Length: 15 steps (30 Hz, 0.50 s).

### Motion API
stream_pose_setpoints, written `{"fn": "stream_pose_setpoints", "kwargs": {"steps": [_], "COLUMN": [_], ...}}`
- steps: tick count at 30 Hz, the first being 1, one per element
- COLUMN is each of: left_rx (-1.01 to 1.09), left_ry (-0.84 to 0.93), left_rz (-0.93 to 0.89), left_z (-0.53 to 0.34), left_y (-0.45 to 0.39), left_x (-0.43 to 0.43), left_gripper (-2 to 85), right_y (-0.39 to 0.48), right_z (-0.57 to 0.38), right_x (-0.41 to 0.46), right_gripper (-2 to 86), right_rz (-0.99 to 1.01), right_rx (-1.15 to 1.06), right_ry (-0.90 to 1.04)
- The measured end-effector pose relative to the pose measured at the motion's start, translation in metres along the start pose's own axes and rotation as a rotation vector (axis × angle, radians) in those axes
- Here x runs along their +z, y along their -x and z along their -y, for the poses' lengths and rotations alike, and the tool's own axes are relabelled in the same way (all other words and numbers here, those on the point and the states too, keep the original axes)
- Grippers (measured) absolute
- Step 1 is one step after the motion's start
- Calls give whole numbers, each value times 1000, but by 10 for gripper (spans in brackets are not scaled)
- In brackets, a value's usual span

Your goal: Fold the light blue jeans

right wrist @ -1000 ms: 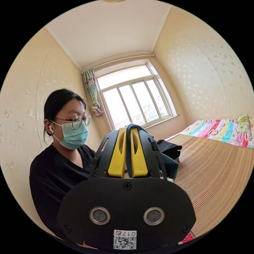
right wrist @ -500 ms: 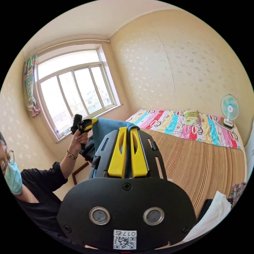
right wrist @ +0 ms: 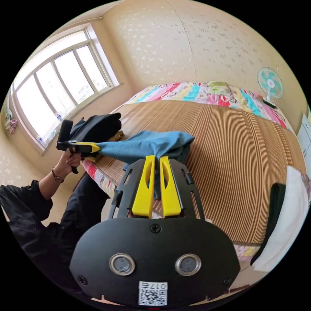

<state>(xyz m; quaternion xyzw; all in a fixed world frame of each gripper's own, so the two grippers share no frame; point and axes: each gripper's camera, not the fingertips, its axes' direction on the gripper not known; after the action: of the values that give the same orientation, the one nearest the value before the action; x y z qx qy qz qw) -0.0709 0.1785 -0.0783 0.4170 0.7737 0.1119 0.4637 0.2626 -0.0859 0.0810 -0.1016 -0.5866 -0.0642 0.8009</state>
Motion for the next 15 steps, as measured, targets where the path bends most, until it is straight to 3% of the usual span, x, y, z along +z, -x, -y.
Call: {"fn": "stream_pose_setpoints", "kwargs": {"steps": [3,7,11,15], "left_rx": [-132,-302,-345,-383], "left_ry": [42,-120,-166,-107], "left_rz": [-64,-144,-178,-129], "left_z": [-75,-119,-87,-55], "left_y": [47,103,134,145], "left_x": [54,62,81,122], "left_gripper": [65,162,179,149], "right_y": [-31,-61,-85,-98], "right_z": [-85,-165,-192,-187], "right_x": [28,5,-24,-40], "right_gripper": [36,59,70,73], "right_rz": [-9,204,415,467], "right_rx": [187,393,508,514], "right_ry": [77,-7,-98,-120]}}
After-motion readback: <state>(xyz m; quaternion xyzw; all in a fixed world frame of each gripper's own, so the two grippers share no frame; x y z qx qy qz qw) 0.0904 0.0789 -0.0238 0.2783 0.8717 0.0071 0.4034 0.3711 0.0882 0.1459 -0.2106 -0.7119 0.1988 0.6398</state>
